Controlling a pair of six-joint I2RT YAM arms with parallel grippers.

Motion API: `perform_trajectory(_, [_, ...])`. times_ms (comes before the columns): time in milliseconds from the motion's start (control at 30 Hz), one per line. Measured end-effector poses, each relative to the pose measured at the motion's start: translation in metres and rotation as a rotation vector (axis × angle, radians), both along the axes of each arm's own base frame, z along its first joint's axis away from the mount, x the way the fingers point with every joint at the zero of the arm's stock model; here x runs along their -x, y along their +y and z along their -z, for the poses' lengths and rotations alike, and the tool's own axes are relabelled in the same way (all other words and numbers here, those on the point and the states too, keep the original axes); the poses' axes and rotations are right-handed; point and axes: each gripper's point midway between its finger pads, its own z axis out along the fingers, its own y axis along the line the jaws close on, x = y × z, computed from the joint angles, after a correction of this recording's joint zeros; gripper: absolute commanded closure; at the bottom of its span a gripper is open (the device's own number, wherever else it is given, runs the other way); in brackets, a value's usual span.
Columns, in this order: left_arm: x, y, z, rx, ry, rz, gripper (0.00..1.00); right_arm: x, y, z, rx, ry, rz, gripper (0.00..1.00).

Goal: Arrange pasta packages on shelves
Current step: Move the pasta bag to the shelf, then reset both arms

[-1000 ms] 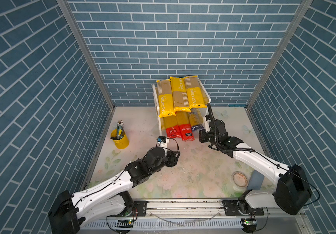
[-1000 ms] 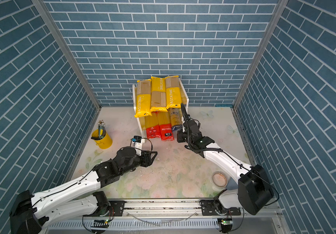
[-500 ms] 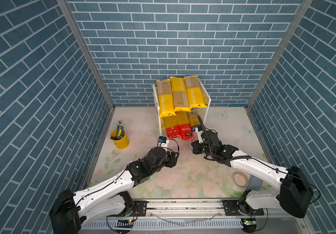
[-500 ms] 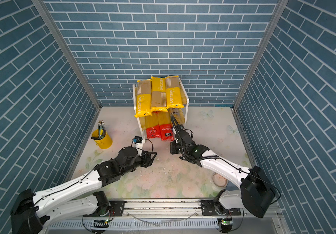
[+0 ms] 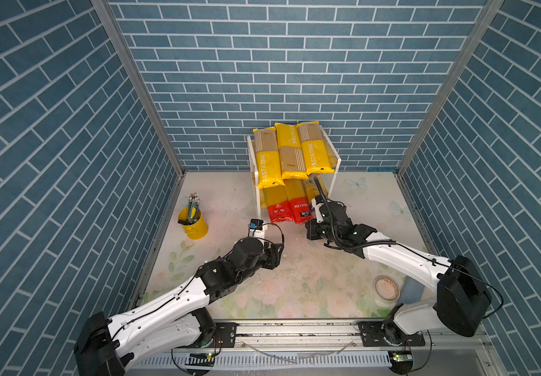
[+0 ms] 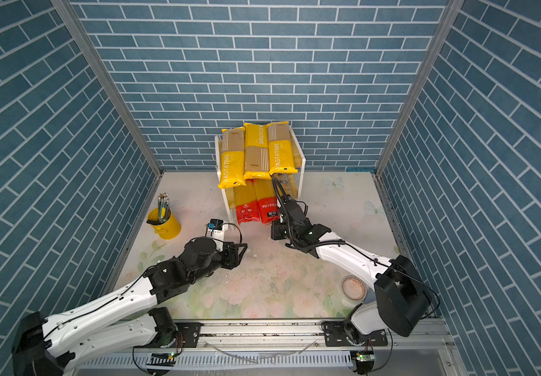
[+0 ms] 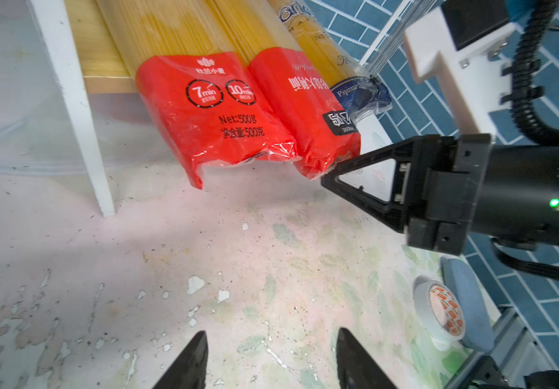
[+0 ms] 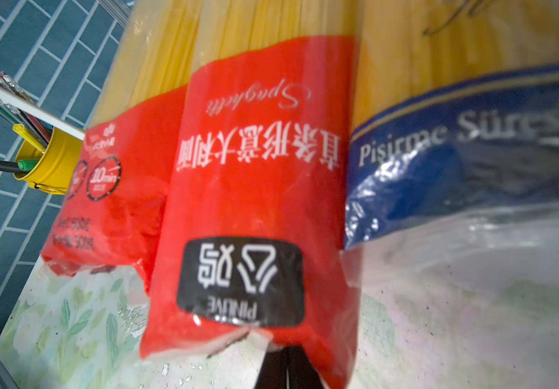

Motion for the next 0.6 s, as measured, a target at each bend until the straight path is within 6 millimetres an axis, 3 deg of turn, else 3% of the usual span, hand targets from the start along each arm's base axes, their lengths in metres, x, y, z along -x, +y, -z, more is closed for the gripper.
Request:
perform_trajectory(133, [-0.004, 0.018, -0.002, -0.072, -0.029, -0.034, 0.36, 0.021, -0.038, -0.004, 0.054, -0.006, 0.033, 0.94])
perform_trajectory(200, [-0.007, 0.029, -0.010, -0.117, -0.077, -0.060, 0.35, 0.020, -0.066, -0.015, 0.073, -0.031, 0.093, 0.93])
perform_trajectory(300, [-0.013, 0.050, -0.025, -0.195, -0.181, -0.115, 0.32, 0.002, -0.114, -0.028, 0.116, -0.080, 0.250, 0.80])
perform_trajectory(433, [-0.025, 0.082, -0.048, -0.327, -0.392, -0.225, 0.23, -0.030, -0.191, -0.028, 0.262, -0.132, 0.504, 0.66])
perform_trajectory(600, [-0.053, 0.129, -0.044, -0.599, -0.536, -0.417, 0.20, -0.064, -0.259, -0.028, 0.404, -0.246, 0.695, 0.64])
